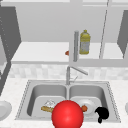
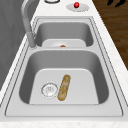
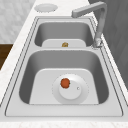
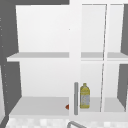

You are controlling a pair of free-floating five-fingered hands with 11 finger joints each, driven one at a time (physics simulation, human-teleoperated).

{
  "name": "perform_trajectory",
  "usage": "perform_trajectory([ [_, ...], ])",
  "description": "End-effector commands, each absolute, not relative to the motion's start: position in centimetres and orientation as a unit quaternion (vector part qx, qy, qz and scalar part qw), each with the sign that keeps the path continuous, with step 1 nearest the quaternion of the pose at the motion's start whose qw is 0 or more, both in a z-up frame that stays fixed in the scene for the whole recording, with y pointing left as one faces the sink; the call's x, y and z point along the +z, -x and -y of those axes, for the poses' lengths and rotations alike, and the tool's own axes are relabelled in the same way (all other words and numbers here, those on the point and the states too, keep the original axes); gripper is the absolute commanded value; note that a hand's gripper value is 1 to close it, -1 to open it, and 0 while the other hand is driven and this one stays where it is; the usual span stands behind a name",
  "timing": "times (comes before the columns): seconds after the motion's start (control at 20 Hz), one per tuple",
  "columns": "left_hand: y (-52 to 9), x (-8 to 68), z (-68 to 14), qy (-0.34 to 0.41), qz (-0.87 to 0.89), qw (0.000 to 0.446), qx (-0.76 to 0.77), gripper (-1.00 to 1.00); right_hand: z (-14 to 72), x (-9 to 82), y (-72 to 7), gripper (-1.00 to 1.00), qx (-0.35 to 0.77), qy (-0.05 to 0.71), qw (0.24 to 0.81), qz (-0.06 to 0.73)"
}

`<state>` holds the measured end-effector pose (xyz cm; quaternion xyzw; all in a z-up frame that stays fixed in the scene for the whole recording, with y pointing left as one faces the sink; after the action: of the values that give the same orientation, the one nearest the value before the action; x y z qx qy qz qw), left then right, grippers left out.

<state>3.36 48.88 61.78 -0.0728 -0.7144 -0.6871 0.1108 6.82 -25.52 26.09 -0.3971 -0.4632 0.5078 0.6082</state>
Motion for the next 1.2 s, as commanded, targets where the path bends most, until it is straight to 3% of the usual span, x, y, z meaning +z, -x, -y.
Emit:
perform_trajectory([
  [0.0,-2.2,63.1,-46.7,0.087,0.701,0.119,-0.698,-1.0,25.5,26.1,-6.8,0.0,0.508,0.397,0.608,0.463],
  [0.6,-2.1,64.6,-40.2,-0.008,0.683,0.202,-0.702,-1.0,25.5,26.1,-6.8,0.0,0.508,0.397,0.608,0.463],
  [1.15,-3.9,64.6,-34.2,-0.057,0.671,0.249,-0.696,-1.0,25.5,26.1,-6.8,0.0,0.508,0.397,0.608,0.463],
])
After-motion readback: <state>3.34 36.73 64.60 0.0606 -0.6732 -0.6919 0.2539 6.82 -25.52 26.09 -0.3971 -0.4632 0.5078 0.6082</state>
